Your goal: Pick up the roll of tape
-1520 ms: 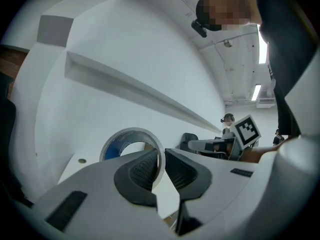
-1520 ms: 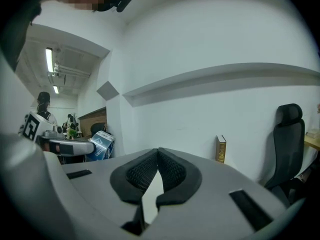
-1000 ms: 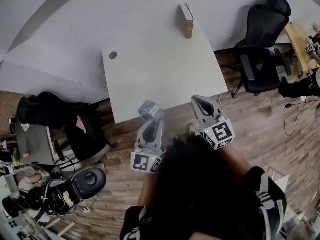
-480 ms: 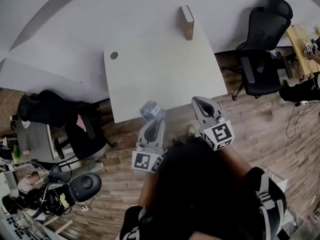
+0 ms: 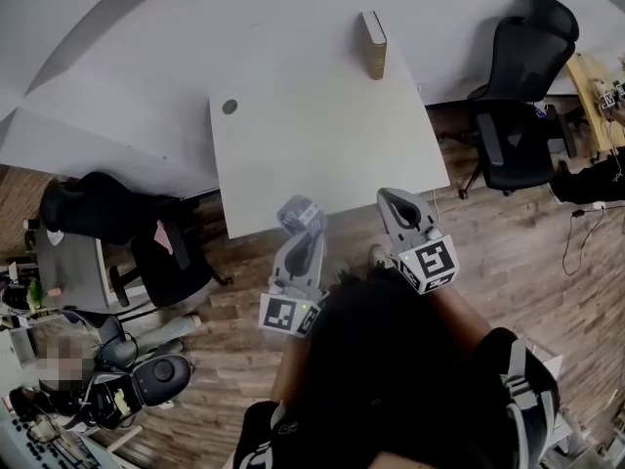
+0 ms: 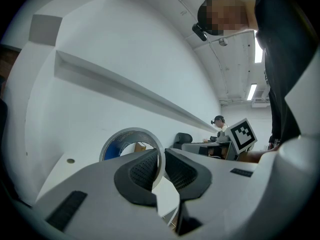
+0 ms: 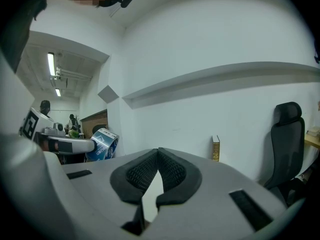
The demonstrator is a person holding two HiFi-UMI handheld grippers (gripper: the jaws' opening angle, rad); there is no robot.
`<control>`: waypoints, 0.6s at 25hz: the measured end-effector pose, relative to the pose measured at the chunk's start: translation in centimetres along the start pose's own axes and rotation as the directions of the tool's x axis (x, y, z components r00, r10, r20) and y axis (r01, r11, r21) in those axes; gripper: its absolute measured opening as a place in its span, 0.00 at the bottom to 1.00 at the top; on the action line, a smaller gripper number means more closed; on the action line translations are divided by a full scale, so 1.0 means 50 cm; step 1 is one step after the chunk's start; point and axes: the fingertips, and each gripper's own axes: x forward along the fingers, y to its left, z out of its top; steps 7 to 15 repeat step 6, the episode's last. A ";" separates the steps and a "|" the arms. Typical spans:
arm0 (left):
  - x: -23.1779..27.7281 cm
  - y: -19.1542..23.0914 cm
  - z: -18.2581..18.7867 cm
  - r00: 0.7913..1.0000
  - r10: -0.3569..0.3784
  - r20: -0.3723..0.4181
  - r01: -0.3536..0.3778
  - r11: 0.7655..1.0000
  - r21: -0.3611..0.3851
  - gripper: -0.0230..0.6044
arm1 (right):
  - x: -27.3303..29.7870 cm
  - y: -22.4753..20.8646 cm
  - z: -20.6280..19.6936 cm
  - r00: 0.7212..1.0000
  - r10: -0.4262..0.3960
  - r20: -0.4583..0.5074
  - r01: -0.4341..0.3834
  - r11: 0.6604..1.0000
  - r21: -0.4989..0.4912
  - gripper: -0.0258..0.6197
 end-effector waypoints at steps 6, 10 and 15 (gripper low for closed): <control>-0.006 0.015 0.001 1.000 0.004 0.001 -0.004 1.000 -0.003 0.14 | 0.008 0.007 -0.003 1.000 -0.005 -0.008 0.005 1.000 -0.004 0.06; -0.006 0.015 0.001 1.000 0.004 0.001 -0.004 1.000 -0.003 0.14 | 0.008 0.007 -0.003 1.000 -0.005 -0.008 0.005 1.000 -0.004 0.06; -0.006 0.015 0.001 1.000 0.004 0.001 -0.004 1.000 -0.003 0.14 | 0.008 0.007 -0.003 1.000 -0.005 -0.008 0.005 1.000 -0.004 0.06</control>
